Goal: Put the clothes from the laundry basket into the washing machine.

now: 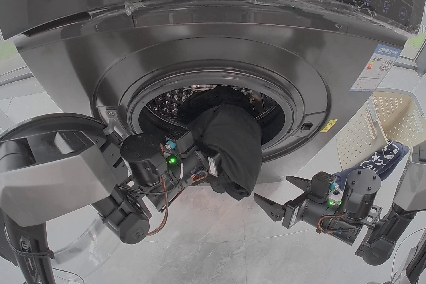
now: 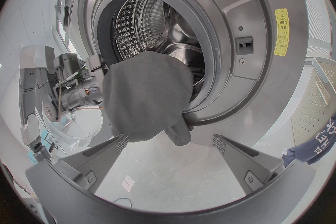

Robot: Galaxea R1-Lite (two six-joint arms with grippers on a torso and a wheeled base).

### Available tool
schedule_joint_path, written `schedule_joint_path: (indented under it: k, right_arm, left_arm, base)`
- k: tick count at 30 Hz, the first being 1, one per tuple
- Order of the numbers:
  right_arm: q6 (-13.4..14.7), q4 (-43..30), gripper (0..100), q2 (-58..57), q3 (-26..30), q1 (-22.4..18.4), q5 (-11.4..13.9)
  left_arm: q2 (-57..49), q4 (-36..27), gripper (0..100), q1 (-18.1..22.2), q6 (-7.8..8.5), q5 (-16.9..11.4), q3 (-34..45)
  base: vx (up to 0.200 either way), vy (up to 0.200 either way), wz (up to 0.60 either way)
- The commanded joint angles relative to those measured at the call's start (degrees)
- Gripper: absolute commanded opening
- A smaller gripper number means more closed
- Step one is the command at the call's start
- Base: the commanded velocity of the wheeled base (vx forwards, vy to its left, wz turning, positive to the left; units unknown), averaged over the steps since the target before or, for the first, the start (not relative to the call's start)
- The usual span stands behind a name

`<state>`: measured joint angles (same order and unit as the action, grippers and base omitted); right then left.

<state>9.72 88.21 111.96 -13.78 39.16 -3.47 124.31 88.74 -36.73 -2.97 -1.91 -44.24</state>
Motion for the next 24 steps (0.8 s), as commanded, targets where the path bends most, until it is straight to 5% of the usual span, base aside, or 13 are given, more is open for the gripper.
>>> schedule_joint_path:
  k: [1,15,24]
  right_arm:
    - [0.0,0.0,100,-0.2,0.2,0.0,0.0]
    - [0.0,0.0,100,-0.1,0.0,0.0,0.0]
    - [0.0,0.0,100,0.0,0.0,0.1,0.0]
  left_arm:
    - [5.8,-1.5,0,1.2,-1.42,0.4,-5.7]
    - [10.3,-4.0,0,3.1,-2.30,6.6,-18.5]
    - [11.1,-5.2,0,3.2,-3.62,4.4,-18.3]
  base:
    - [0.000,0.000,0.00]
    - [0.000,0.000,0.00]
    - [0.000,0.000,0.00]
